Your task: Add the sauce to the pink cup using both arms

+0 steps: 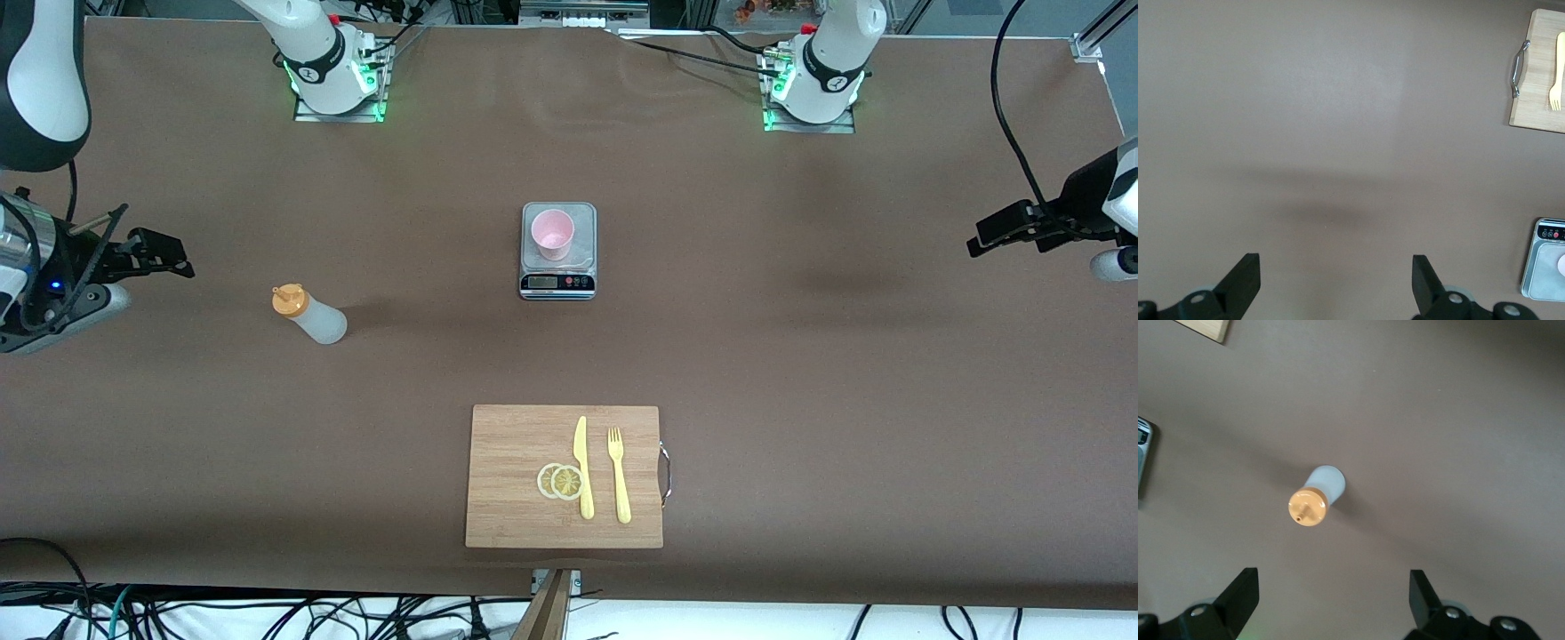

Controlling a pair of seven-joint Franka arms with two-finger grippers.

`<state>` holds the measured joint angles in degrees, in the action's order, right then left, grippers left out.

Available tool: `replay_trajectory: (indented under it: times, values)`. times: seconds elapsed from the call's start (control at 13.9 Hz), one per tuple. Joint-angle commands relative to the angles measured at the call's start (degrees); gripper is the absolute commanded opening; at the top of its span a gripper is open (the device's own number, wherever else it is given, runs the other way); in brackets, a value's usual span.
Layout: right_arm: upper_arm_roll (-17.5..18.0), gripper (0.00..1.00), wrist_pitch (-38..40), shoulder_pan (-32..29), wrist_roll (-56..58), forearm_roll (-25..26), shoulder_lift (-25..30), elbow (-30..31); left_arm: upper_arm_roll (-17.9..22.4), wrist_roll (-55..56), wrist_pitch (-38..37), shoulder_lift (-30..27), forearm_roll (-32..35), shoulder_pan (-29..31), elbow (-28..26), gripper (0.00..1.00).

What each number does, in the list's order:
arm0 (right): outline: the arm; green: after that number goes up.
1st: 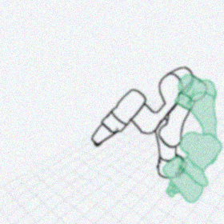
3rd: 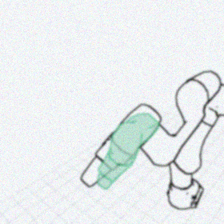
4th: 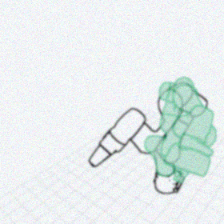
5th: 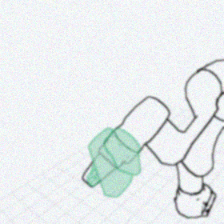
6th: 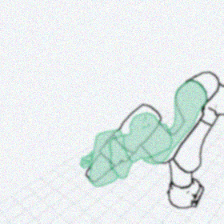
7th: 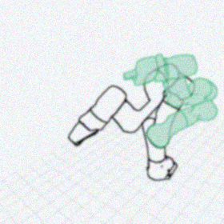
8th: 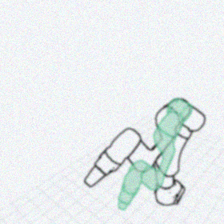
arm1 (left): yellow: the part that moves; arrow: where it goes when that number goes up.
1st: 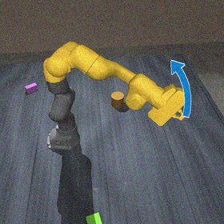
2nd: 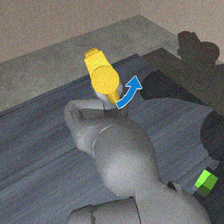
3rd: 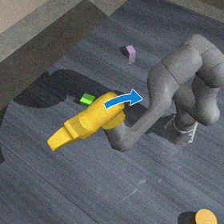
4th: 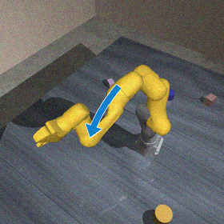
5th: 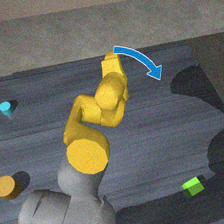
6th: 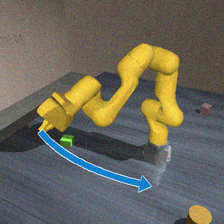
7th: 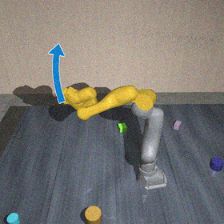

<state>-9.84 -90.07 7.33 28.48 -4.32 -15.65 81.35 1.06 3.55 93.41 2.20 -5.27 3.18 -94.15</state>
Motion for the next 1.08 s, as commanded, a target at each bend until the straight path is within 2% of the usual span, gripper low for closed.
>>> replay_trajectory:
  times: [0.0, 0.29, 0.57, 0.86, 1.0]
  values:
    - [0.6, 1.0, -1.5, -0.9, -0.7, 2.1, 4.9, 3.6, -0.1, -0.6, -0.7, 0.3, 0.8, 0.2, 1.0, 1.0]
    - [0.6, 1.0, -4.0, -1.5, -1.2, 4.0, 9.1, 7.1, -0.2, -0.5, -0.7, 0.3, 0.8, 0.2, 1.1, 1.0]
    - [2.3, 1.0, -3.7, -1.6, -16.9, 3.7, 12.5, 11.5, -0.2, -0.1, -0.7, 0.5, 0.0, 0.2, 1.3, 1.0]
    - [3.7, 1.0, -2.9, -1.8, -22.7, 3.5, 13.4, 12.1, 0.1, -0.5, -0.6, 0.8, -0.2, 0.2, 2.4, 1.0]
    - [3.7, 1.0, -2.9, -1.6, -23.5, 3.5, 13.4, 12.1, 0.4, -0.4, -0.7, 2.2, -0.2, 1.4, 4.8, 1.0]
